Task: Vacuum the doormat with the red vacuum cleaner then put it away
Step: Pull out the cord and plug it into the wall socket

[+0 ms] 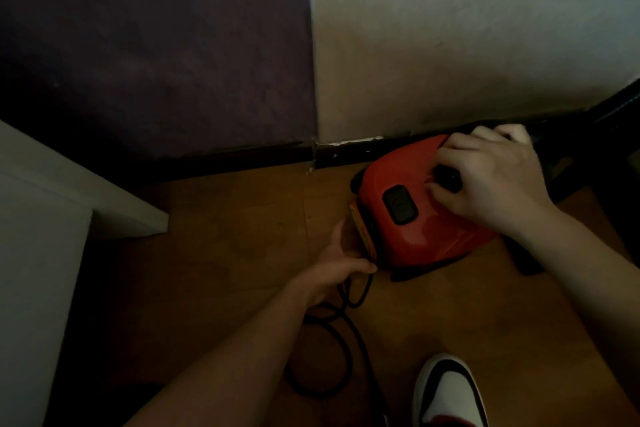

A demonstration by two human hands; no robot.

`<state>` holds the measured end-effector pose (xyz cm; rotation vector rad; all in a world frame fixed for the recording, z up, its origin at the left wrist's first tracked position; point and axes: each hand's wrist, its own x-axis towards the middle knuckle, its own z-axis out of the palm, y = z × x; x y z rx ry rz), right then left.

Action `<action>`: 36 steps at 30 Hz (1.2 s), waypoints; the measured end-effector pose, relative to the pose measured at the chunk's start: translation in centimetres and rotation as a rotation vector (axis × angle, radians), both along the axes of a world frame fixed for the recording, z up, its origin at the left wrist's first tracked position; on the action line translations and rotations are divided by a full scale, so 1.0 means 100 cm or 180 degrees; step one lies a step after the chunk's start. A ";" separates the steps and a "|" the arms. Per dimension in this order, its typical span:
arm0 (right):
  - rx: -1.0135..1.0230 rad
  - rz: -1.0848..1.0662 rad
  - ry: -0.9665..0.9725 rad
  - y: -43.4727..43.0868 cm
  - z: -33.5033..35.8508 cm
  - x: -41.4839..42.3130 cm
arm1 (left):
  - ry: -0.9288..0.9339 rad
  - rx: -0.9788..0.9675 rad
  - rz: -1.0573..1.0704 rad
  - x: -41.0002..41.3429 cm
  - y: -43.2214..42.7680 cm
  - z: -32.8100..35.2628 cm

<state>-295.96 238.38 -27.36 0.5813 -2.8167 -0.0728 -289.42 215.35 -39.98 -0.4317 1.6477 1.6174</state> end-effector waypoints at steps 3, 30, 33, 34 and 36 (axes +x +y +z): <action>0.0009 -0.0001 0.0012 0.000 0.000 -0.001 | 0.0052 0.0115 0.0101 0.005 0.002 -0.001; 0.0025 -0.0061 0.0051 -0.002 -0.002 0.000 | 0.1418 -0.0349 -0.1442 -0.019 -0.026 0.046; 0.0012 -0.0077 0.0014 -0.003 0.000 0.001 | 0.1198 -0.0543 -0.1590 -0.006 -0.012 0.036; 0.0007 -0.0083 0.0003 -0.003 0.001 0.001 | 0.1243 -0.0760 -0.1499 -0.003 -0.008 0.028; -0.0009 -0.0087 -0.0009 -0.003 0.002 0.002 | 0.1187 -0.1084 -0.1179 0.002 -0.002 0.014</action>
